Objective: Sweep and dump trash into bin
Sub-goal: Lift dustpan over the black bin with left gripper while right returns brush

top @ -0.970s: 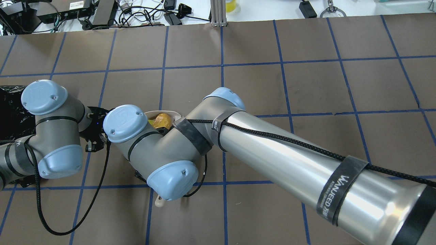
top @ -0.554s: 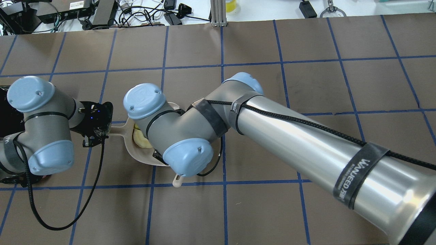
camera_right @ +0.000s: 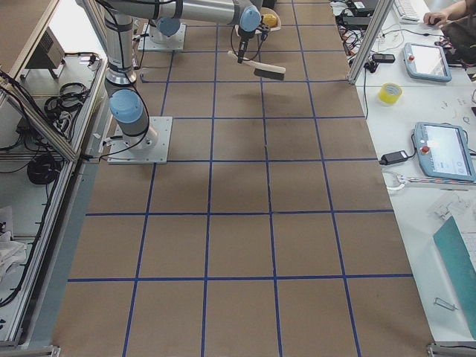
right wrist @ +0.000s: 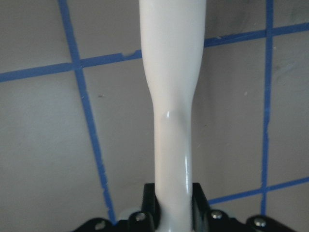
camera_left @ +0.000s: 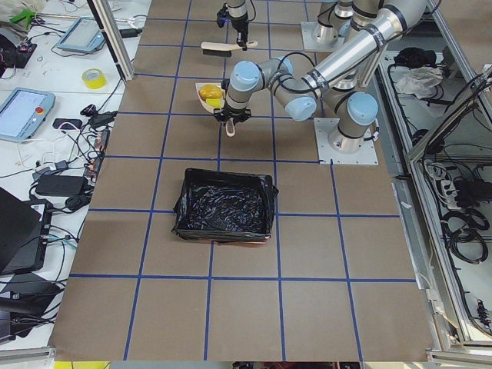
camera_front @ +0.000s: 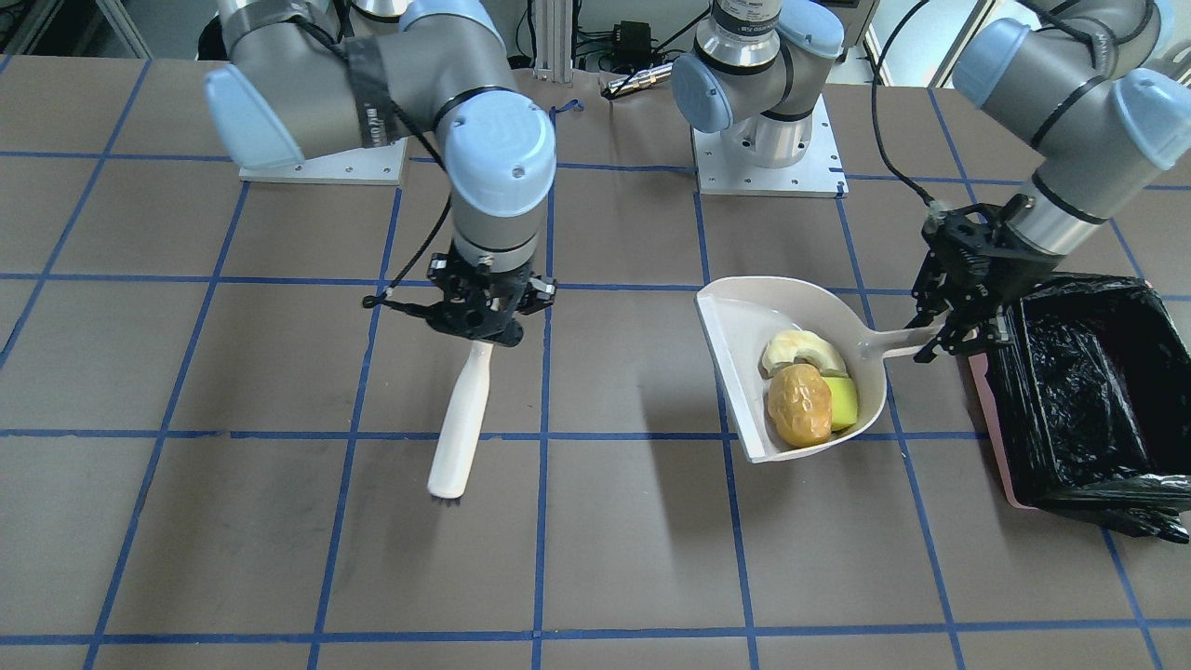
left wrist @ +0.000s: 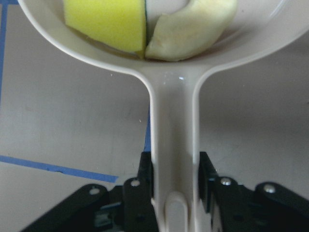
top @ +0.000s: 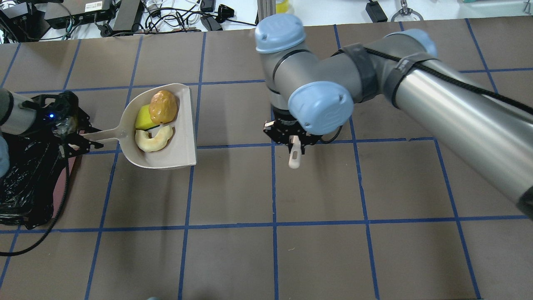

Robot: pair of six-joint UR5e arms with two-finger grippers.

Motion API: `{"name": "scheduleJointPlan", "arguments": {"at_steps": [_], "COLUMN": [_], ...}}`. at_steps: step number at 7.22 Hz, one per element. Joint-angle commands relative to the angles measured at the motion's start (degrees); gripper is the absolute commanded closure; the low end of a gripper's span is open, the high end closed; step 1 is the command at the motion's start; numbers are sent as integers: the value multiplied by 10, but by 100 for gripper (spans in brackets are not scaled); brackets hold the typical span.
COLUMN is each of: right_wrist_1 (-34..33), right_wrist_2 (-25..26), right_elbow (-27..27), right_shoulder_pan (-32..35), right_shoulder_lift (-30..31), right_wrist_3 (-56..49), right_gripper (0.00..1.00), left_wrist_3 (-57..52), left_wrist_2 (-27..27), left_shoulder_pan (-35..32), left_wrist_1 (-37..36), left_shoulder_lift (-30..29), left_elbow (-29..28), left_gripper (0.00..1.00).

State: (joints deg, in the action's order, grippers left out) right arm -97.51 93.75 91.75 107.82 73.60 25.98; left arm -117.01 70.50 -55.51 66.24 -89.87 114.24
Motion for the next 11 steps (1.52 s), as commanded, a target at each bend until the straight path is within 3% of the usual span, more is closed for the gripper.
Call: {"name": "scheduleJointPlan", "arguments": {"at_steps": [1,3,4,6,9,11], "right_wrist_1": [-3,-31,-101,-232,-237,-237], "right_wrist_2": [27,25,25,24,25,28], "right_elbow": [1,7,38,114,119,120], "right_shoulder_pan": [-141,-291,-340,-359,-364,-364], "right_shoulder_lift": [16,11,8,-10,-32,-33], "right_wrist_3": [-200,-365,-409,-412,-463,-457], "right_gripper": [100,100,100,100,100,100], "left_wrist_3": [-129,-217,-231,-252,-270,-266], "left_wrist_2": [-49,-14,28,101,140,204], "left_shoulder_pan": [145,215,242,259,270,266], "left_wrist_1": [168,231,227,187,81,-8], "left_shoulder_lift": [-13,-28,-45,-96,-165,-173], "left_elbow": [-77,-146,-189,-271,-331,-324], "left_gripper": [100,100,100,100,100,100]}}
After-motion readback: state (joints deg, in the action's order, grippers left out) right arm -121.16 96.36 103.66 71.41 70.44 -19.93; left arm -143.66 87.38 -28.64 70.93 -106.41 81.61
